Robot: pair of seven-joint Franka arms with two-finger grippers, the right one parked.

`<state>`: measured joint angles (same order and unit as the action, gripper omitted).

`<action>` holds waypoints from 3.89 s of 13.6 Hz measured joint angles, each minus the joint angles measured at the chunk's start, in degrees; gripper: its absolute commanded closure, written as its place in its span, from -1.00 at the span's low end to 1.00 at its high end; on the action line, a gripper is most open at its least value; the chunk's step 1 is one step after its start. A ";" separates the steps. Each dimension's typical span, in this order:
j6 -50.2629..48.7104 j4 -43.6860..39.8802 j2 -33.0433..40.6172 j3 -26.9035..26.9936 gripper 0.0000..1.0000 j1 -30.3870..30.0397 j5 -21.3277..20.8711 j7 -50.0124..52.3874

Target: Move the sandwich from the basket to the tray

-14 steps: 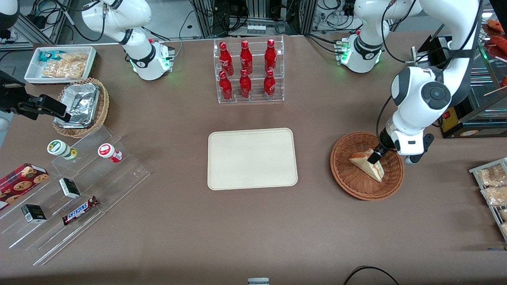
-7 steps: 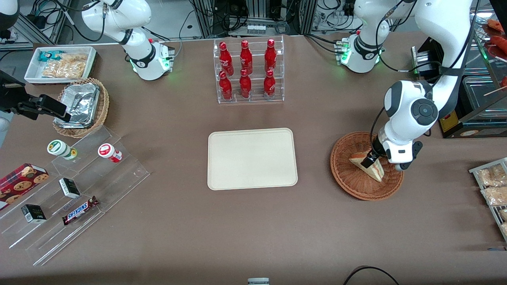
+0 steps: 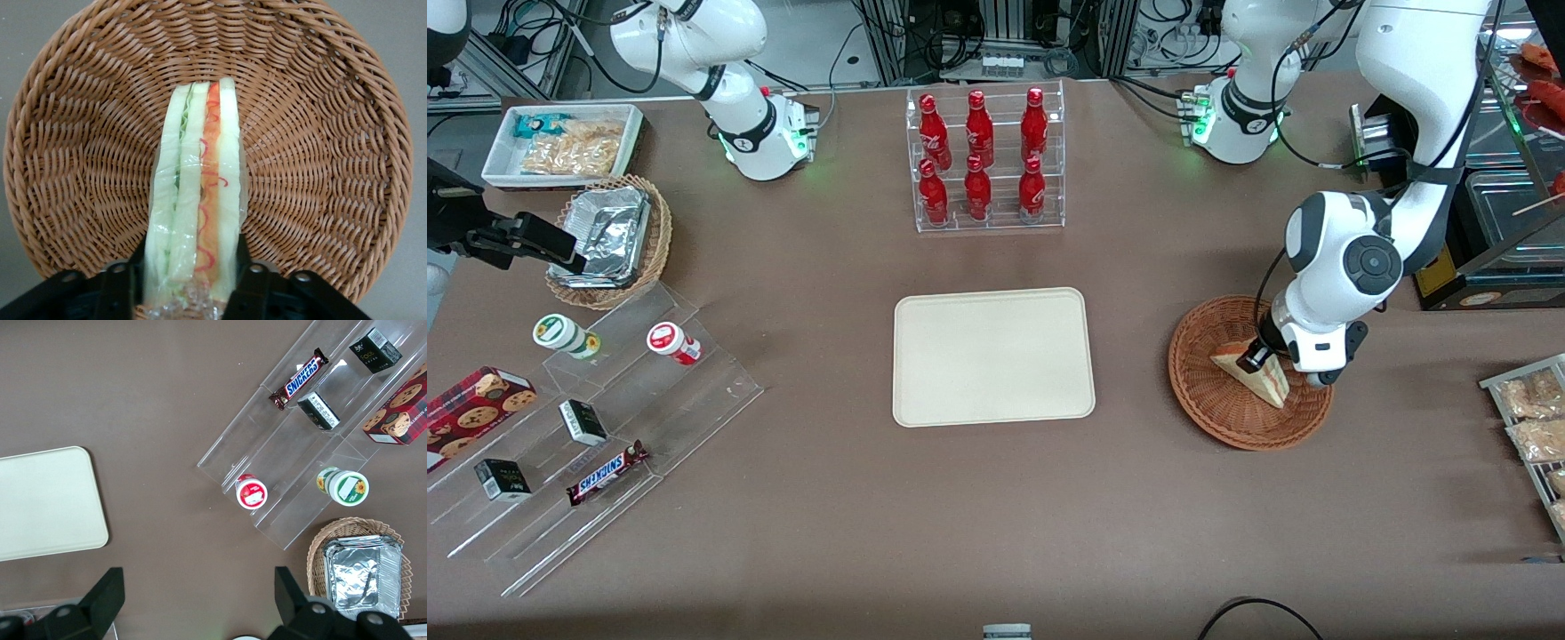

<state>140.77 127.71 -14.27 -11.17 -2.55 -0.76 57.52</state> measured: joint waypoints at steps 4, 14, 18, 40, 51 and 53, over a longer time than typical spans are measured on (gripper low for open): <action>-6.25 -5.25 0.73 0.02 0.91 -0.01 -0.01 0.00; -34.82 -28.56 1.22 -3.10 0.89 17.96 -0.45 -0.07; -28.66 -32.76 -7.85 -3.36 0.85 29.17 -1.18 -0.17; -21.84 -41.66 -17.95 -2.16 -1.00 38.68 -8.02 8.47; -54.11 -41.46 6.50 -1.37 -1.00 12.56 -5.25 -8.29; -56.78 -41.36 8.38 -1.27 -1.00 6.72 -4.56 -15.75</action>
<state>83.99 86.35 -5.89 -12.43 4.18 -5.32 41.77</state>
